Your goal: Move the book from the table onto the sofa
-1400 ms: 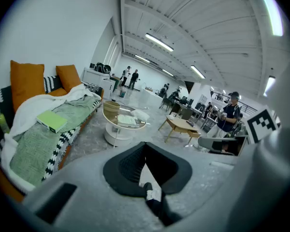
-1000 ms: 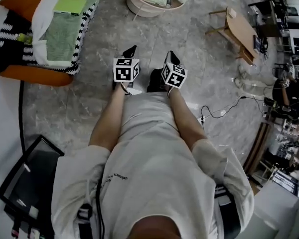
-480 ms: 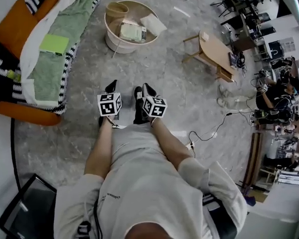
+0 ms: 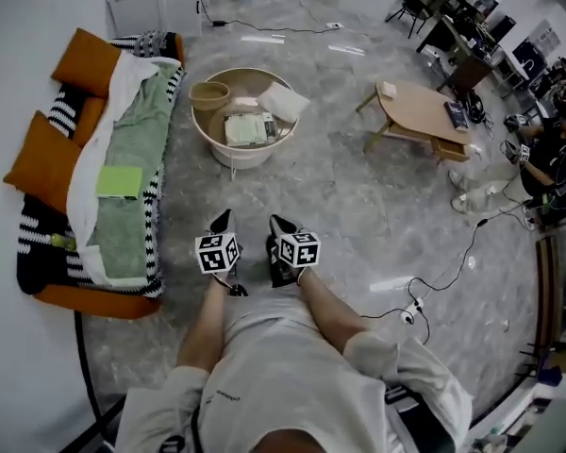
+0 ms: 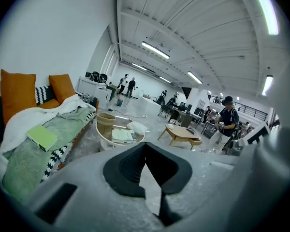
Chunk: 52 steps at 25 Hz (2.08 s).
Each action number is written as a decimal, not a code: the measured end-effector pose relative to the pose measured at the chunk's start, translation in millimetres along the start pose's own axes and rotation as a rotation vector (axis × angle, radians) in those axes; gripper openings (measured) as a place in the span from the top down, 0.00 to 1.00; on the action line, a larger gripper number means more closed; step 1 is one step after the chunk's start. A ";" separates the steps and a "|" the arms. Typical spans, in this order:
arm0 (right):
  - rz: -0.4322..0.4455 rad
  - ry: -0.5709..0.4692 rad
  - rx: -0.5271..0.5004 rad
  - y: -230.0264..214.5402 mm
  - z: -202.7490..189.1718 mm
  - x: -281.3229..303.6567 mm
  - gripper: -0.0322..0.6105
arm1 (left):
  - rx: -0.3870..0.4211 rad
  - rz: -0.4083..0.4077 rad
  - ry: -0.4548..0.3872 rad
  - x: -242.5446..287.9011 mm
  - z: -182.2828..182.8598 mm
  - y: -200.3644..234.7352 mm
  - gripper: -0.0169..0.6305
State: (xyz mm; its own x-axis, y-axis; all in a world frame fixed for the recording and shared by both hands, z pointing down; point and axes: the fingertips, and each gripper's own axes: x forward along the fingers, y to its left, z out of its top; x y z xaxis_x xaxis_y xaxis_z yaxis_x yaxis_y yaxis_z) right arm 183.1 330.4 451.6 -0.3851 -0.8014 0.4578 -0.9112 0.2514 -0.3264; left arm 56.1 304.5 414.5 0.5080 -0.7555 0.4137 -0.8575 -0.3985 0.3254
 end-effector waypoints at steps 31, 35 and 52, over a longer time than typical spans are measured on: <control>0.117 -0.026 0.126 -177.0 134.3 140.6 0.94 | 0.146 0.054 0.141 238.7 64.5 -57.4 0.96; 0.128 0.068 0.072 -186.7 115.5 136.3 0.94 | 0.070 0.130 0.113 234.0 65.0 -60.5 0.96; 0.048 0.085 0.195 -231.6 109.9 138.0 0.94 | -0.060 0.399 0.022 184.4 53.6 -25.0 0.96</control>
State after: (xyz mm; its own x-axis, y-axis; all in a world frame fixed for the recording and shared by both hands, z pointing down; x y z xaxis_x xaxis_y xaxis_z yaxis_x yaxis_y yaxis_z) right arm 357.1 102.0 499.5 -0.4459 -0.7405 0.5028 -0.8491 0.1722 -0.4994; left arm 166.9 147.2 437.1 0.1381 -0.8331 0.5355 -0.9818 -0.0442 0.1846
